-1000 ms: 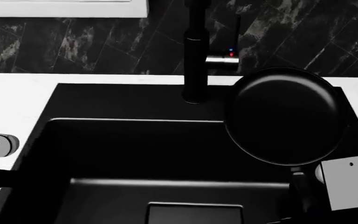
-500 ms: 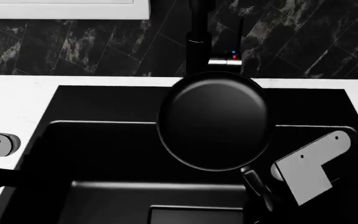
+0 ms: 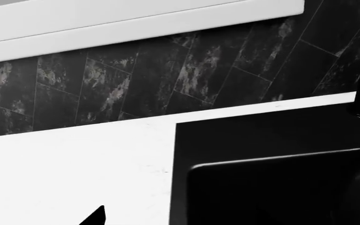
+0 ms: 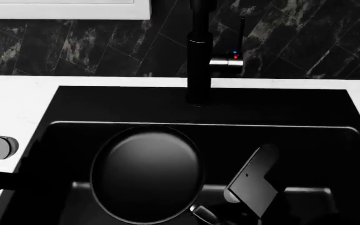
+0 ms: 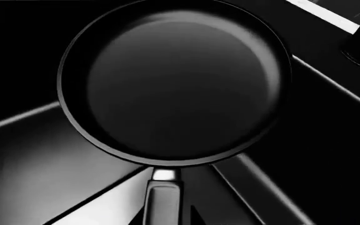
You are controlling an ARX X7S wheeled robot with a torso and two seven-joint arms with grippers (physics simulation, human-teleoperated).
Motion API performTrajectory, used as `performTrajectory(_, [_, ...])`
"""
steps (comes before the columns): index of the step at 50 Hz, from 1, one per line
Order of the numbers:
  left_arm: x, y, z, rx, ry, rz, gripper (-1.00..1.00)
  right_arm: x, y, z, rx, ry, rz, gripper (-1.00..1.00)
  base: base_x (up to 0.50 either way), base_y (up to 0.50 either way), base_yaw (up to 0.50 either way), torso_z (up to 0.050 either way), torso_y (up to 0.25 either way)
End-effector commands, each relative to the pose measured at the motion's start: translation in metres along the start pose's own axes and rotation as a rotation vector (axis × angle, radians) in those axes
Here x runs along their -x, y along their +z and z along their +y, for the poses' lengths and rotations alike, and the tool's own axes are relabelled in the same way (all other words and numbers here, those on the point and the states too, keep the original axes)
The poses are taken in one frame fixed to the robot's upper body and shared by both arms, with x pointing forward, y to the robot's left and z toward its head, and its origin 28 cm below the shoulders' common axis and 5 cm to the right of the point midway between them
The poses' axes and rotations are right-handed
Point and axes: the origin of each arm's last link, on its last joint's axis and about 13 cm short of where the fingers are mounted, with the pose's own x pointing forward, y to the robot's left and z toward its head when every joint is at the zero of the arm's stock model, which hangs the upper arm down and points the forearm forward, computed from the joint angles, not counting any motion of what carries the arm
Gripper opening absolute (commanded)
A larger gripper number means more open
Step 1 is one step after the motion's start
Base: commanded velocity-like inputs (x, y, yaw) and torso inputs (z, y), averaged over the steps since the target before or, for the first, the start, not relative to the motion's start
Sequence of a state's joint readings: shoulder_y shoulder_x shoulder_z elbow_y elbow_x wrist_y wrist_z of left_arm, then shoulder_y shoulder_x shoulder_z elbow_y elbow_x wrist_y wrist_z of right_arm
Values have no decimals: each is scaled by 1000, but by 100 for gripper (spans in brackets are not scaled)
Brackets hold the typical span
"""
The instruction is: Pick the pan and sponge and place them into the sink. Then turn on the water.
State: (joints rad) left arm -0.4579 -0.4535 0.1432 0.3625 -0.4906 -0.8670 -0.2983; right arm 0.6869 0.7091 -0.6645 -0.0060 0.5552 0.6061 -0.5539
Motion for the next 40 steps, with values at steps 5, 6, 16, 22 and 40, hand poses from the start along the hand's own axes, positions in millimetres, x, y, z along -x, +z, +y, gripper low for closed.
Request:
performTrajectory(5, [1, -2, 1, -1, 2, 5, 100, -28, -9, -9, 19, 92, 6, -100, 0, 0, 0, 0, 2])
performTrajectory(6, [1, -2, 2, -1, 2, 5, 100, -30, -10, -9, 18, 95, 8, -100, 0, 0, 0, 0, 0])
performTrajectory(16, [1, -3, 0, -1, 2, 9, 100, -51, -29, -9, -24, 129, 41, -100, 0, 0, 0, 1, 1])
performTrajectory(22, [1, -4, 3, 1, 3, 11, 100, -58, -35, -8, -36, 157, 61, -100, 0, 0, 0, 0, 2])
performTrajectory(40, [2, -5, 4, 7, 8, 12, 100, -66, -38, -7, -52, 158, 84, 100, 0, 0, 0, 1, 1])
